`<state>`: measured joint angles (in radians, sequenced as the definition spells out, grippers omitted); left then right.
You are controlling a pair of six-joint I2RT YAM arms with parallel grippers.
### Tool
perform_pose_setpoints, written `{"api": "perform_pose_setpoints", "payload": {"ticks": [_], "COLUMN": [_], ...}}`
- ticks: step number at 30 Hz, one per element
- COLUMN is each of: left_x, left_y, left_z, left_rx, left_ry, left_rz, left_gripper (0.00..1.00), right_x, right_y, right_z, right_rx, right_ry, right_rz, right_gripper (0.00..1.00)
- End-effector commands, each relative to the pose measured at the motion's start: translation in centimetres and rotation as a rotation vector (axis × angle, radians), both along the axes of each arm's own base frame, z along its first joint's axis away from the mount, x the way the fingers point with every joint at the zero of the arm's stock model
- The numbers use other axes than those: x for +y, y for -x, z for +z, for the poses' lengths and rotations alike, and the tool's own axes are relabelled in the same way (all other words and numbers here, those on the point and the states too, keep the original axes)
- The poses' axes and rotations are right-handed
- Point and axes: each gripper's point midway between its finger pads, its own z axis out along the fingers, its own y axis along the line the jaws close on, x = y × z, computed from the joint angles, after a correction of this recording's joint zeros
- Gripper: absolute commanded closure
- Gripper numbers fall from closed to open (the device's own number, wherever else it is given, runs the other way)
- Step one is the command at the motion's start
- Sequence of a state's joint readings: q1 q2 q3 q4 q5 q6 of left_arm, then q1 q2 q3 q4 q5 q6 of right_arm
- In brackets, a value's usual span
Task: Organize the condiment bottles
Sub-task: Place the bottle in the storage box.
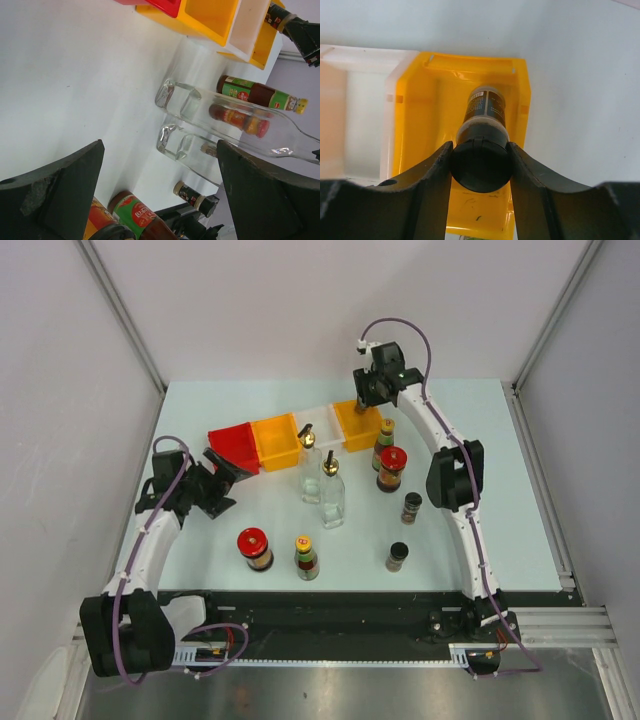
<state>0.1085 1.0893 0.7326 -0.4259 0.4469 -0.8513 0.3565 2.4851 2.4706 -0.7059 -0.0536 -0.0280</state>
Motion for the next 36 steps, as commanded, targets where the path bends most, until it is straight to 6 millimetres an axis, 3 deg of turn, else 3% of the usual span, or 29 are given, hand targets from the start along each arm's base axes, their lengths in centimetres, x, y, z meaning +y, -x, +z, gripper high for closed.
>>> {"api": "perform_pose_setpoints", "payload": {"ticks": [1,17,26,36], "left_x": [0.1,0.1,0.1,0.0], "left_y": [-0.8,-0.7,-0.7,-0.5], "left_z": [0.1,-0.9,-1.2,-1.8], "left_rx": [-0.045,-0.024,-0.015,-0.008], "left_ry": [-0.029,-0.031,-0.028,-0.029], "left_rz": [-0.021,-0.024,-0.025,-0.031], "left_gripper": [0.00,0.00,0.00,0.00], "right_x": [0.2,0.0,-1.6,-2.5], "right_y": [-1.2,-2.1,0.3,3.4], "right_z": [1.8,-0.2,-0.3,1.5], "right_rx": [-0.064,-0.064,0.017,0.088], "right_ry": [-0.018,0.002,0.057,0.079], "right_rz": [0.013,0.008,-0.005,0.022], "right_gripper": [1.00,1.00,1.00,1.00]}}
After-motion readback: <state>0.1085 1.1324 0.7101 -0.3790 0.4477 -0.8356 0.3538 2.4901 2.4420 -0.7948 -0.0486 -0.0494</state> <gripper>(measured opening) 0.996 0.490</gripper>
